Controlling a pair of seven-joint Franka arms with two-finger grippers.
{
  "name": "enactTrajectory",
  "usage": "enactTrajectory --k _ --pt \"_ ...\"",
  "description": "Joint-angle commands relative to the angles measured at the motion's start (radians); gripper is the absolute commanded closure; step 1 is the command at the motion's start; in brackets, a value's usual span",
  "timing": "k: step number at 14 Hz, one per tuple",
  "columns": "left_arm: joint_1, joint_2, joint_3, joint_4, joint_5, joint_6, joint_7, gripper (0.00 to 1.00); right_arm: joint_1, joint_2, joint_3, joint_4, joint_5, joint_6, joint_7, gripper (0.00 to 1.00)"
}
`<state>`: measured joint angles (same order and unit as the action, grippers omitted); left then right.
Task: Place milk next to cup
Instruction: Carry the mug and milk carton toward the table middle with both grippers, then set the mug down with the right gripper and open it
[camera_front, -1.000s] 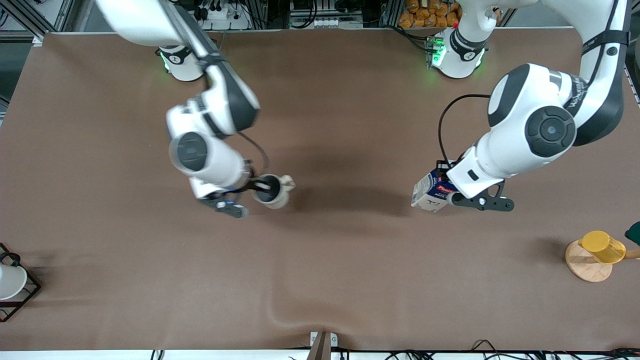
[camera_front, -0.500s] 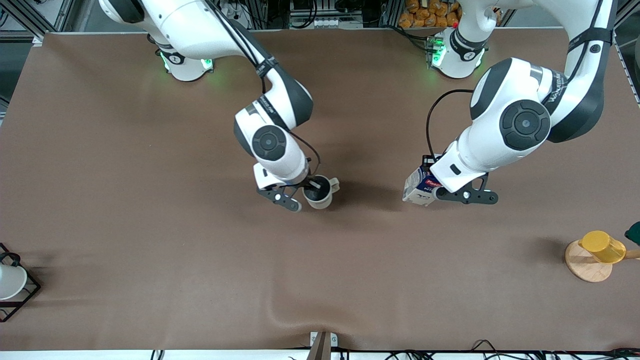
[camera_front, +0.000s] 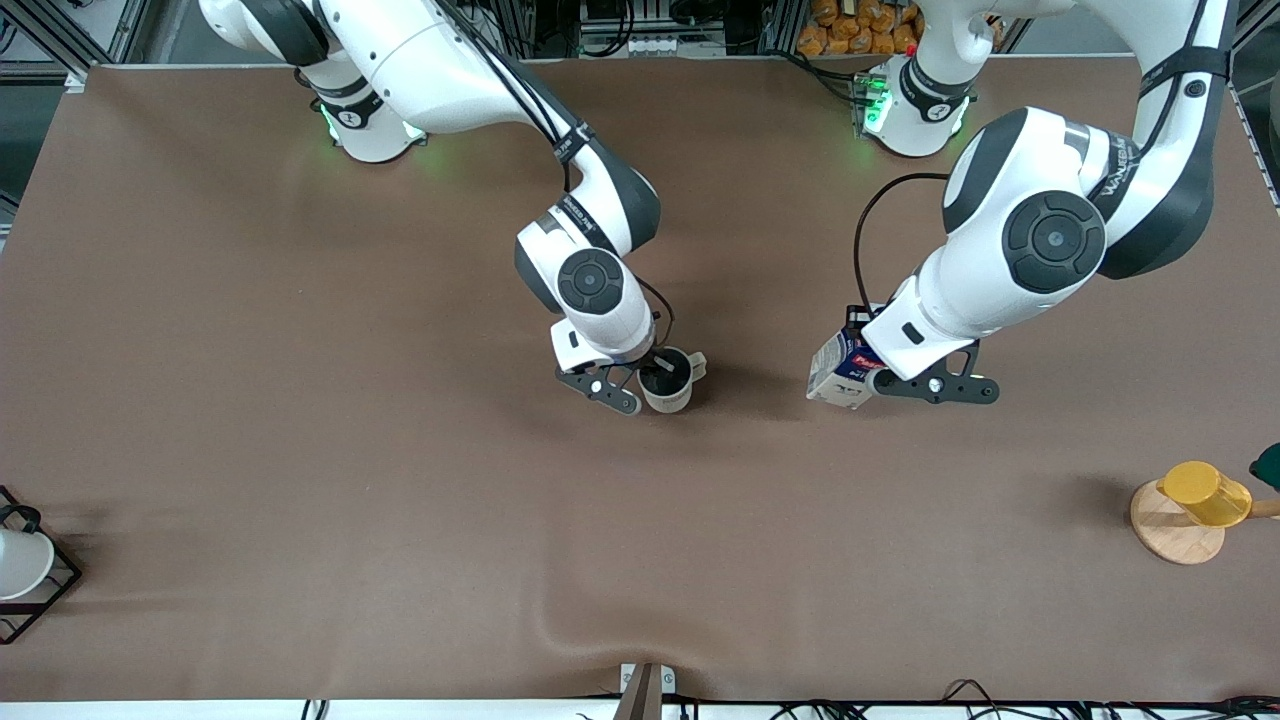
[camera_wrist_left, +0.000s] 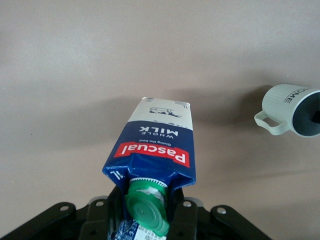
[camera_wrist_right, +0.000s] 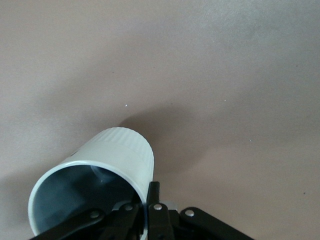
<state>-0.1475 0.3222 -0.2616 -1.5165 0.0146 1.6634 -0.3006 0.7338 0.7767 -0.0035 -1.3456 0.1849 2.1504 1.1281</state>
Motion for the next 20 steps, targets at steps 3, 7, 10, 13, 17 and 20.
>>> enactTrajectory --k 3,7,10,13,17,20 --pt "-0.001 -0.009 -0.031 -0.002 -0.019 -0.02 -0.044 0.67 0.021 0.038 -0.013 0.034 -0.021 0.02 0.027 0.26" --pt "0.005 -0.015 -0.077 0.013 -0.022 -0.068 -0.104 0.67 0.029 0.033 -0.012 0.042 -0.083 0.008 0.019 0.0" --pt "-0.001 -0.014 -0.115 0.027 -0.022 -0.117 -0.159 0.67 0.012 -0.002 -0.009 0.046 -0.076 -0.062 0.019 0.0" --pt "-0.007 -0.008 -0.181 0.032 -0.019 -0.12 -0.297 0.67 -0.037 -0.031 -0.009 0.091 -0.074 -0.177 0.012 0.0" --pt "-0.026 -0.012 -0.234 0.033 -0.022 -0.122 -0.403 0.67 -0.16 -0.131 -0.006 0.092 -0.073 -0.28 -0.188 0.0" --pt "-0.038 -0.011 -0.316 0.033 -0.018 -0.128 -0.529 0.67 -0.233 -0.157 -0.009 0.092 -0.073 -0.363 -0.324 0.0"
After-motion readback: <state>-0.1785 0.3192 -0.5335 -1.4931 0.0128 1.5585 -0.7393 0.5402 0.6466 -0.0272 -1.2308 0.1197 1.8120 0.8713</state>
